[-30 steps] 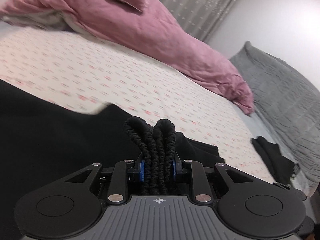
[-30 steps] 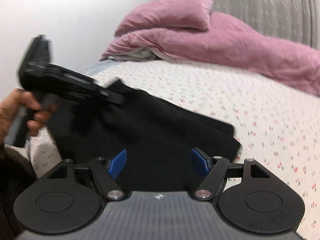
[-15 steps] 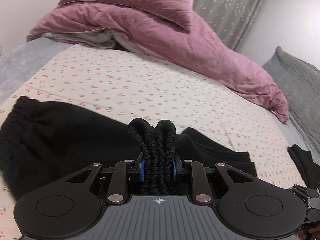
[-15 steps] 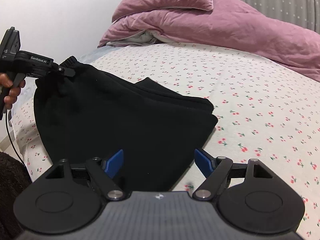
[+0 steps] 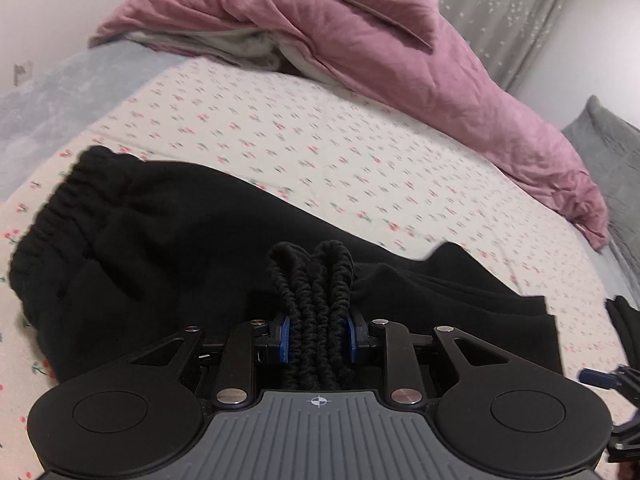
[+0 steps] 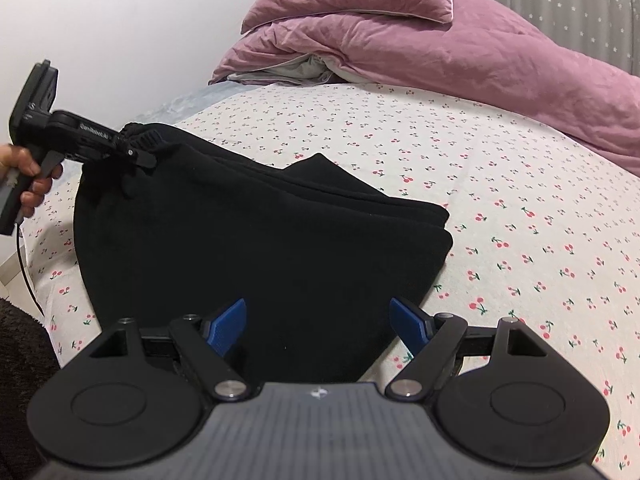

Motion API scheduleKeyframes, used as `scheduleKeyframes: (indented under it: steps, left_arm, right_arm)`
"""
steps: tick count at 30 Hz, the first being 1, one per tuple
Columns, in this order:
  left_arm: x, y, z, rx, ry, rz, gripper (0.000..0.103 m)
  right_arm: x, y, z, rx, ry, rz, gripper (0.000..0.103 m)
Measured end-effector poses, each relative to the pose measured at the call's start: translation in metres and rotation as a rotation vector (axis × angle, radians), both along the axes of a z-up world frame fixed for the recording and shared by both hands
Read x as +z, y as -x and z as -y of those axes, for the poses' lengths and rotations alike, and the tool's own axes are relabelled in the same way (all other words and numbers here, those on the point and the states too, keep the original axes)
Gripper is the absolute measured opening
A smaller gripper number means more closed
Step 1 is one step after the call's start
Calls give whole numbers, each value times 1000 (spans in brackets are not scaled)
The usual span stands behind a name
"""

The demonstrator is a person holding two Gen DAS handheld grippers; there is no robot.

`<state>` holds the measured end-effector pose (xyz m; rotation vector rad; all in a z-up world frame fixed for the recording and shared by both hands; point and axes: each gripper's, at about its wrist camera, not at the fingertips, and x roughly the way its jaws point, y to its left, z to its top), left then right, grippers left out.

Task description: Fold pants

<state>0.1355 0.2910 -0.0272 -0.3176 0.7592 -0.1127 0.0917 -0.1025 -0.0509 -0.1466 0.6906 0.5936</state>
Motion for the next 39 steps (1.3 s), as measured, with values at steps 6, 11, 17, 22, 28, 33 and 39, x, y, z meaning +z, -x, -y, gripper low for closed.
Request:
scheduleKeyframes:
  steps: [6,11,17,22,28,33,39]
  left_arm:
    - [2,-1,0,8,-100,29,25]
    - [-2,-5,7,-26,-207,-31,34]
    - [29,-3,30,-127,-391,34,51]
    - [45,-21,49,-241,-433,53,52]
    - [28,-56,87,-538,-342,55,52]
    - [11,-84,108,-647,-300,-7,47]
    - [-4,-92,117,-723,-341,-88,42]
  right_arm:
    - [3,-8,-3,10,-14,4,77]
    - [8,-25,-3,67,-33,-11,74]
    - [19,-67,-6,178,-9,-33,36]
    - [20,-106,-19,233,94,-39,31]
    - [12,-136,-35,349,148,-152,32]
    - [11,-147,-42,405,186,-201,32]
    - [-2,-153,-50,431,263,-260,28]
